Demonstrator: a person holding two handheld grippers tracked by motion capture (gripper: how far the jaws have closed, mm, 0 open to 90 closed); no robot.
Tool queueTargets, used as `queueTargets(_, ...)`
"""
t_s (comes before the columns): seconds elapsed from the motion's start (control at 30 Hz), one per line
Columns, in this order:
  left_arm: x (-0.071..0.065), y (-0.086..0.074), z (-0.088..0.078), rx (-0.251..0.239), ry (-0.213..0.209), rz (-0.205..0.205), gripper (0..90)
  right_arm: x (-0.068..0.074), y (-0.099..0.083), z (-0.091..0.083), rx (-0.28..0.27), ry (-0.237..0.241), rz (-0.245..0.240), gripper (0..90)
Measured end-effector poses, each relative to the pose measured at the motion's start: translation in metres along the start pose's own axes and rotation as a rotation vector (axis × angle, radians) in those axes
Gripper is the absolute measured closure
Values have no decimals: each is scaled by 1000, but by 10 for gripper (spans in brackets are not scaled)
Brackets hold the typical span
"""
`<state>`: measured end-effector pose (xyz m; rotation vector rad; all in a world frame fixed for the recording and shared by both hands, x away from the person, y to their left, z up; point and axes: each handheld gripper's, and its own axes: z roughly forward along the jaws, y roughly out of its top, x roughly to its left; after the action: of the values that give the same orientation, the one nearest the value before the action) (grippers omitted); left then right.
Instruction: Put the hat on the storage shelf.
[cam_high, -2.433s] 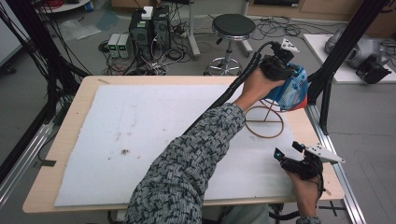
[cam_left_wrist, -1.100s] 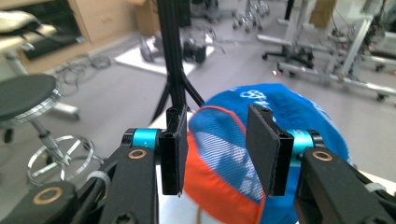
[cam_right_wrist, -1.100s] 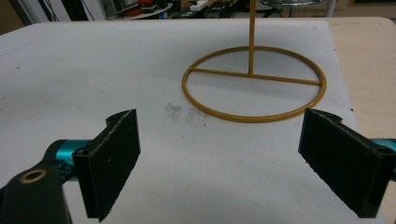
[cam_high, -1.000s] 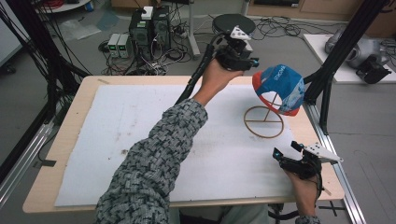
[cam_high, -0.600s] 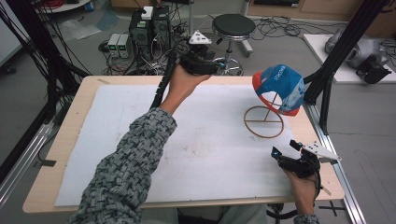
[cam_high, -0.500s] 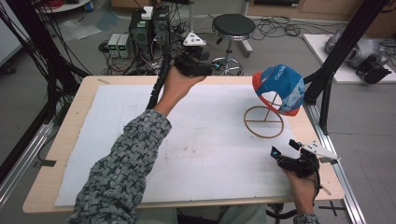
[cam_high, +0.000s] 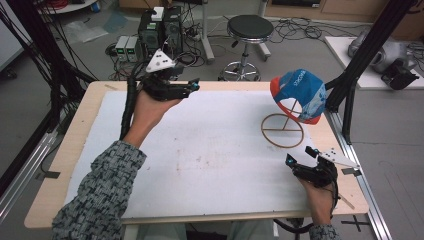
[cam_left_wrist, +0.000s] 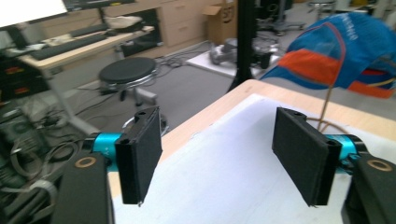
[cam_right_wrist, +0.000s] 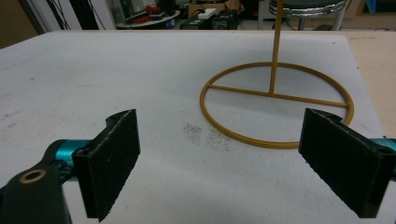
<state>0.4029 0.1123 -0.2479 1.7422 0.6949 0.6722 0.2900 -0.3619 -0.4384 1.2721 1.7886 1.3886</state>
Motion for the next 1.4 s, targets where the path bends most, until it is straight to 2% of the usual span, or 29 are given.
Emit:
queueTargets(0.03, 0, 0, 0, 0, 0, 0, 324, 0, 0, 0, 0, 0, 0, 117)
queueTargets(0.1, 7, -13, -16, 2, 40, -5, 317, 1, 1, -1, -5, 3, 10, 116)
queueTargets(0.17, 10, -18, -22, 1, 54, -13, 306, 2, 1, -1, -9, 6, 12, 117)
queueTargets(0.37, 19, -52, -55, -18, 118, -51, 278, 6, 1, -1, -2, 14, 3, 116)
queueTargets(0.4, 20, -62, -65, -19, 141, -55, 274, 6, 1, -1, -4, 13, -4, 117)
queueTargets(0.43, 20, -62, -65, -19, 141, -55, 273, 6, 1, -1, -4, 13, -4, 117)
queueTargets(0.47, 21, -73, -76, -22, 162, -65, 273, 6, 1, -1, -2, 10, -2, 117)
queueTargets(0.5, 21, -73, -76, -22, 162, -65, 271, 6, 1, -1, -2, 10, -2, 117)
queueTargets(0.53, 21, -82, -85, -27, 179, -73, 270, 6, 1, -2, -6, 9, -4, 117)
queueTargets(0.57, 21, -82, -85, -27, 179, -73, 268, 6, 1, -2, -6, 9, -4, 117)
queueTargets(0.67, 21, -99, -104, -37, 218, -77, 261, 7, 1, -3, -7, 7, 2, 117)
queueTargets(0.7, 21, -99, -104, -37, 218, -77, 258, 7, 1, -4, -6, 7, 1, 116)
queueTargets(0.8, 21, -113, -118, -48, 249, -80, 252, 7, 2, -4, -12, 0, 3, 117)
queueTargets(0.93, 23, -133, -133, -67, 278, -114, 251, 9, 4, 0, -25, -6, 8, 117)
queueTargets(1.03, 23, -148, -138, -64, 284, -141, 251, 12, 5, 2, -21, -3, 6, 117)
queueTargets(1.2, 23, -168, -150, -66, 301, -137, 251, 16, 6, 5, -14, 0, -14, 117)
queueTargets(1.4, 22, -177, -159, -69, 321, -119, 248, 15, 6, 5, -10, -2, -10, 117)
